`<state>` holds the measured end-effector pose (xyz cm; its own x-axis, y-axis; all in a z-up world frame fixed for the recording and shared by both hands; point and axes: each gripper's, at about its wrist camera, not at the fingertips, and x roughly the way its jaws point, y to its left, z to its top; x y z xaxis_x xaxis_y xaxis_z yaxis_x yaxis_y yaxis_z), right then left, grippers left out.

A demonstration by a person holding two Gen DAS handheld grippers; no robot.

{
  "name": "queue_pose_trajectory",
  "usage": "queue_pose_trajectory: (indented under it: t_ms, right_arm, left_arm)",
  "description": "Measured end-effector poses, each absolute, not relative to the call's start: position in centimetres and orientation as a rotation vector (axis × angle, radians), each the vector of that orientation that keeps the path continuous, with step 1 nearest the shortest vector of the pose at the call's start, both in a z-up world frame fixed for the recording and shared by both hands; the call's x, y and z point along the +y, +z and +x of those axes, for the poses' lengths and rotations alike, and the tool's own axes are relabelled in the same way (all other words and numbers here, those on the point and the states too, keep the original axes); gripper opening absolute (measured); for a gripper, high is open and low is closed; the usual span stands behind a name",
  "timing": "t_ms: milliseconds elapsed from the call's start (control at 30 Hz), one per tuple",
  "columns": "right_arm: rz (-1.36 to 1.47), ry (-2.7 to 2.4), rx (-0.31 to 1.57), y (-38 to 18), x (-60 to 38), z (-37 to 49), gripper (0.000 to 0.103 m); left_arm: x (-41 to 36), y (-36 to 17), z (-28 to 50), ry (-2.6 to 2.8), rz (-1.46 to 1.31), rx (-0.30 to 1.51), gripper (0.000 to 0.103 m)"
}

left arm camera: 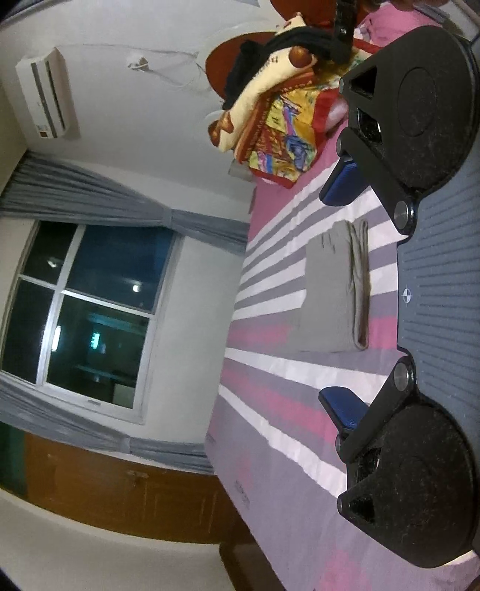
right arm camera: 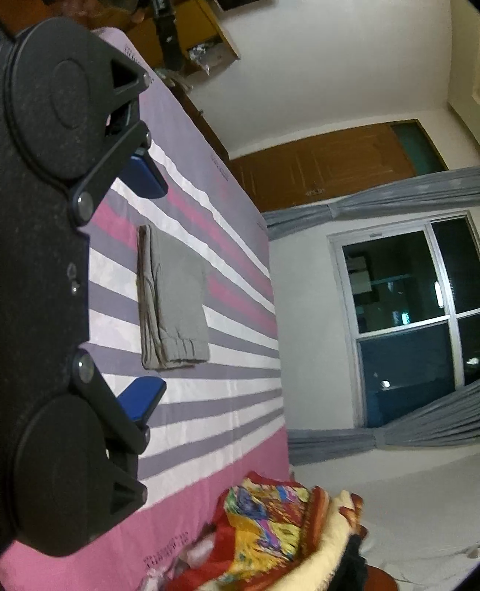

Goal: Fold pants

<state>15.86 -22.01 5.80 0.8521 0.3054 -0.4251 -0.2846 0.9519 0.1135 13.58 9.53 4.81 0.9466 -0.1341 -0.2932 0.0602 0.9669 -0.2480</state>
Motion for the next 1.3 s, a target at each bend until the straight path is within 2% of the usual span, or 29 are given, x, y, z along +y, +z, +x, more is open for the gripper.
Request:
queue_pose_trajectory:
  t_ms: [333, 867, 1300]
  right_arm:
    - [-0.024, 0.296, 0.373, 6.8, -18.9, 11.2, 0.103]
    - [0.006, 0.264, 0.277, 7.2, -19.4, 2.5, 0.103]
    - [-0.025, 0.268, 0.272, 6.6, -17.5, 3.1, 0.103]
  left_arm:
    - [6.8, 7.0, 7.3, -0.129, -0.194, 0.262, 0.103]
    - [2.7, 6.9, -2.9, -0.17, -0.13, 0.202, 0.103]
    - [3.3, 7.1, -2.9, -0.142, -0.136, 0.195, 0.103]
